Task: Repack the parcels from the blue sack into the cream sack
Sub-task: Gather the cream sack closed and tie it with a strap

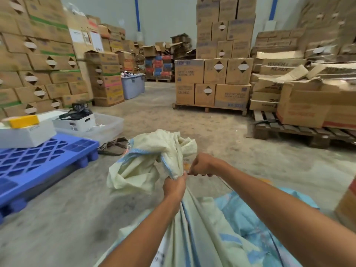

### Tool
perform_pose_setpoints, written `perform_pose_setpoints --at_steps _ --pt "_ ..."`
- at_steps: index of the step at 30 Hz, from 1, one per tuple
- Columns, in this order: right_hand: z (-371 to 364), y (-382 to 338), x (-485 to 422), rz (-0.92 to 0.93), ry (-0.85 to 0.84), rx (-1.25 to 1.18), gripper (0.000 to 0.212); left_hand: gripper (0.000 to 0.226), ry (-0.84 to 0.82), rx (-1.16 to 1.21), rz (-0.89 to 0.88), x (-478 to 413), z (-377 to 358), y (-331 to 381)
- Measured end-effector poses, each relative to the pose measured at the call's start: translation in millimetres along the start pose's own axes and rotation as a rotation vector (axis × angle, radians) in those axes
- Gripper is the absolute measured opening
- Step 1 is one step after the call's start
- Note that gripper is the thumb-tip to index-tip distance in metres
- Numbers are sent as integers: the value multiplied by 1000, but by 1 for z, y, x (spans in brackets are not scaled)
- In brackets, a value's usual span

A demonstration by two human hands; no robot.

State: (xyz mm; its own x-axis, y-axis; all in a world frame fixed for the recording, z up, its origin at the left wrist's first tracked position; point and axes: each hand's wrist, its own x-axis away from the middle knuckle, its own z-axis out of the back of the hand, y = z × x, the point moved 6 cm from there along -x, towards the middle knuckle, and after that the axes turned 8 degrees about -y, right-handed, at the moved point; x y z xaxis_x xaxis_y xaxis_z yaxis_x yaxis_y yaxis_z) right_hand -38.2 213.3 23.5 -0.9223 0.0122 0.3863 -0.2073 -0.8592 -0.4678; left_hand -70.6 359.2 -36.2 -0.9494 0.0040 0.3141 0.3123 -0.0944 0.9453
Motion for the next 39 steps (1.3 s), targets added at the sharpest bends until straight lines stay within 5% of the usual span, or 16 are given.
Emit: perform_pose_setpoints --at_steps 3,7,12,16,23,27,30,35,39 --pt "1 -11 -2 26 3 -9 27 61 150 -286 -111 4 6 17" --pt "5 -14 1 32 -15 -2 24 54 154 -431 -90 3 7 25" --pt "7 -12 3 50 -20 -19 23 39 123 -361 -44 -5 7 18" --pt "9 2 3 43 -31 -54 24 52 68 -241 -28 -22 -1 7" --pt "34 61 20 -38 -47 -92 23 37 92 -156 4 -19 9 4" --pt "44 91 26 -128 63 -58 24 47 72 -135 -15 -16 11 2" --pt "46 86 28 -127 138 -20 22 61 64 -238 -83 -16 9 8" --pt "19 44 14 39 28 -109 20 63 -17 -240 -246 -6 3 22" --pt "12 10 7 146 2 -99 20 36 -67 -208 -375 2 -1 32"
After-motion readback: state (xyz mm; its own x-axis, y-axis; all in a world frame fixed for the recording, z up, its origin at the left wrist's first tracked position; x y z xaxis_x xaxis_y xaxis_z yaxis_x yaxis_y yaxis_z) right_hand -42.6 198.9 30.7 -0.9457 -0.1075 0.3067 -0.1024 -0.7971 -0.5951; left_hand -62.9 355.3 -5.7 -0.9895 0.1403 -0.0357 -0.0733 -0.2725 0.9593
